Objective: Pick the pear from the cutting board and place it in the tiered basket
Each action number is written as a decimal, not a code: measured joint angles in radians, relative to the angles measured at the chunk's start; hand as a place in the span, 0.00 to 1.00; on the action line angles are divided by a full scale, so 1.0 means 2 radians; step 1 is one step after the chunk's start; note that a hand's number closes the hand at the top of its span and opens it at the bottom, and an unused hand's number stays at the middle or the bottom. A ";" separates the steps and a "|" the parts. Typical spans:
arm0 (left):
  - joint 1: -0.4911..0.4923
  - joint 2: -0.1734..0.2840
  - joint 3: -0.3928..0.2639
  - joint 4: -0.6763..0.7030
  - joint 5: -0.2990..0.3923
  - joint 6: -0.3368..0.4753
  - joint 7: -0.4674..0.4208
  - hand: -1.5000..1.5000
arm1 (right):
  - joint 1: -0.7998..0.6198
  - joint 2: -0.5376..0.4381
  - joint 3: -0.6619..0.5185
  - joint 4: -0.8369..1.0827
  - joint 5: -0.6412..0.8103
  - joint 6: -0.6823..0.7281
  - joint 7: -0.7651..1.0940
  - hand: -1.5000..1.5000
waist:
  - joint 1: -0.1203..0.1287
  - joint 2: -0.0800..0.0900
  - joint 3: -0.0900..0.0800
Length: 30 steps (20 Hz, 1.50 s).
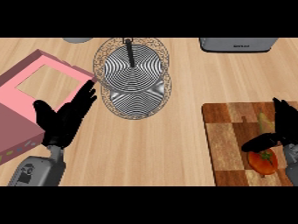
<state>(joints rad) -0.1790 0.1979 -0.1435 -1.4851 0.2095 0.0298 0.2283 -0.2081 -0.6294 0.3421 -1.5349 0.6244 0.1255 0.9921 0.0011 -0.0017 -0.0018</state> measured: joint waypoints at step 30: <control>-0.001 -0.032 0.043 0.004 -0.033 -0.041 0.006 0.50 | -0.009 0.094 -0.116 0.157 0.101 -0.014 -0.183 1.00 | -0.002 -0.004 -0.008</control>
<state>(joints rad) -0.1812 0.1336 -0.0574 -1.4764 0.1430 -0.0515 0.2412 -0.2254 -0.4412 0.1100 -1.2199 0.8271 0.0968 0.6261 -0.0022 -0.0098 -0.0172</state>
